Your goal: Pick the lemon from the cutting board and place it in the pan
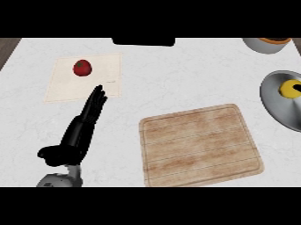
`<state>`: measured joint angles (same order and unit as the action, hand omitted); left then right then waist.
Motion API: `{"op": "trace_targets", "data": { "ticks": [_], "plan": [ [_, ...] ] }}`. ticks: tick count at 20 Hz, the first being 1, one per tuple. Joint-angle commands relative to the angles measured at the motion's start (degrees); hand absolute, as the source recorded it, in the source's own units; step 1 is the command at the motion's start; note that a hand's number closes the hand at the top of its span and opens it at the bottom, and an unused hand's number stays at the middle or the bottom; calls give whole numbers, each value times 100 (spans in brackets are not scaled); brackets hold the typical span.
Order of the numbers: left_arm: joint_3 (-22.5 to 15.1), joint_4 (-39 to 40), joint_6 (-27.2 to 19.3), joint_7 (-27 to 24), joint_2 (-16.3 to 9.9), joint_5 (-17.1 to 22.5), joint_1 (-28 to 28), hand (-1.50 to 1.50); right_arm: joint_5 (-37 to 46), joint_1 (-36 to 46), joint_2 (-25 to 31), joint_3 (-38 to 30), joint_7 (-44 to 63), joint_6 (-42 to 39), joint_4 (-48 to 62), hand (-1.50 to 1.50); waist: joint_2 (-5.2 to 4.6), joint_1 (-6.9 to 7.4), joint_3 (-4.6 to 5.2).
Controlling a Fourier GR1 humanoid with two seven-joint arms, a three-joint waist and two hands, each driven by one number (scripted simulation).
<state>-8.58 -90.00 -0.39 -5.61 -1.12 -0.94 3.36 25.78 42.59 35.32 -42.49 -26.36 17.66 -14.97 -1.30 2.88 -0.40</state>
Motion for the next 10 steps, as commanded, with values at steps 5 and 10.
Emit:
{"op": "trace_targets", "data": {
  "ticks": [5, 10],
  "plan": [
    [203, 129, 53, 31, -140, 133, 41, 0, -889, -496, 414, -655, -790, -1594, 258, -150, 55, -154, 16],
    [154, 130, -5, -297, -117, 21, -331, 0, -1025, -1192, 431, -544, -1463, -2837, 242, -150, 100, -226, 27]
  ]
}}
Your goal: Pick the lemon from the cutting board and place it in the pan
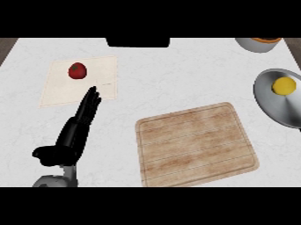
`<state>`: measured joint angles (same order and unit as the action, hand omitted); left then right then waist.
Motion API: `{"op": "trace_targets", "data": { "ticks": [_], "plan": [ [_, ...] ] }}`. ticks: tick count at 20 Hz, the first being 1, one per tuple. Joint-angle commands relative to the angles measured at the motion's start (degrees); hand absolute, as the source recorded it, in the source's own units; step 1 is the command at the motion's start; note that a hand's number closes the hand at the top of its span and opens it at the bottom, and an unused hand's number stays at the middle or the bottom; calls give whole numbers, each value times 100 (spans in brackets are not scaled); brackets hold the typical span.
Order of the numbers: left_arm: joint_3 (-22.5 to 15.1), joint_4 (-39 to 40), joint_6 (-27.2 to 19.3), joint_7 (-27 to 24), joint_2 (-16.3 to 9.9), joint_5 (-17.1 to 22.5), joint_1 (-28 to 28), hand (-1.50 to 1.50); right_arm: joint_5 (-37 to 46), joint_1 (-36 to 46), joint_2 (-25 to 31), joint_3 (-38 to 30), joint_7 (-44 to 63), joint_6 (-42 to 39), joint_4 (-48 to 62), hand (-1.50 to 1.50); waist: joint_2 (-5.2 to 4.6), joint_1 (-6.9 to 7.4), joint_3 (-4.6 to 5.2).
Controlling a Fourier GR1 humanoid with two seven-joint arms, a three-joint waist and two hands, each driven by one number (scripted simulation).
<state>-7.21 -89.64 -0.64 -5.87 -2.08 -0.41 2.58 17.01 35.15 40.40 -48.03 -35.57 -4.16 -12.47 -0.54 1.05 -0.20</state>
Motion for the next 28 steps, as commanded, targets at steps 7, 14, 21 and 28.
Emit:
{"op": "trace_targets", "data": {
  "ticks": [7, 14, 21, 28],
  "plan": [
    [376, -259, 225, 201, -248, 268, 158, 0, -217, -830, -62, 337, -1016, -999, -191, -150, 28, -29, 8],
    [-255, -128, -314, 278, 199, -223, 94, 0, -462, -1159, -253, 700, -1130, -847, -483, -150, 41, -68, 13],
    [23, -110, -136, 39, 82, -276, -164, 0, -854, -1775, -125, 958, -776, -1073, -1207, -150, 66, -126, 24],
    [86, 90, -84, -44, 182, -191, 48, 0, -978, -1803, -12, 1245, -774, -867, -1034, -150, 49, -92, 17]
  ]
}}
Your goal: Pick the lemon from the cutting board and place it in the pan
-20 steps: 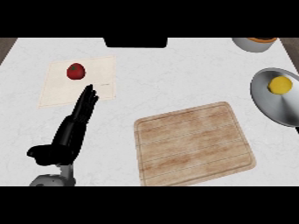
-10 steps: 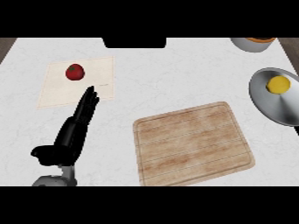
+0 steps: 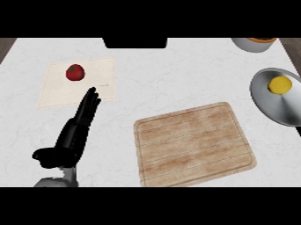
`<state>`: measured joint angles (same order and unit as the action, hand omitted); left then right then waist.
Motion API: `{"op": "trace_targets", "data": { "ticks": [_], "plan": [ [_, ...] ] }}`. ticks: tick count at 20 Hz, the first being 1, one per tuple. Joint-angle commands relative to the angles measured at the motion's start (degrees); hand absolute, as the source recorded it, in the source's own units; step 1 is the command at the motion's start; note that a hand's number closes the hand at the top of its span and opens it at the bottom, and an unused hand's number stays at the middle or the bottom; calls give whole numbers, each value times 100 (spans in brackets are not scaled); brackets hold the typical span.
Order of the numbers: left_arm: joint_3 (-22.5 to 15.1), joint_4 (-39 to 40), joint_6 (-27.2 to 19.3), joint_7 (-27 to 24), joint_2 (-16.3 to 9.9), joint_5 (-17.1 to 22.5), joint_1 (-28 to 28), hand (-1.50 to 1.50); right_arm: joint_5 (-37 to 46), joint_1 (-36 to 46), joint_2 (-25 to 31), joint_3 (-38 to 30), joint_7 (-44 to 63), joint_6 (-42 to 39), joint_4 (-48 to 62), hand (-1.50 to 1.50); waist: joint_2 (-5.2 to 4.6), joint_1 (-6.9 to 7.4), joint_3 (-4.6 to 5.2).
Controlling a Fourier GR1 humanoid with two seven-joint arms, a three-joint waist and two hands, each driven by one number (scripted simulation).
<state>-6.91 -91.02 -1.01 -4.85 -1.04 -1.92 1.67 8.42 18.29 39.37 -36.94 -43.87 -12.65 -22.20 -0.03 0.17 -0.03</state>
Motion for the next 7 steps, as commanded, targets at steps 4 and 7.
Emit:
{"op": "trace_targets", "data": {
  "ticks": [4, 7],
  "plan": [
    [196, 370, 111, -238, -20, 71, 222, 0, -86, -73, -214, 310, -84, 552, -208, -150, -4, 3, 0],
    [92, -97, 36, 280, -2, 28, 164, 0, -70, -161, 28, 356, -110, 648, -273, -150, 1, 6, 0]
  ]
}}
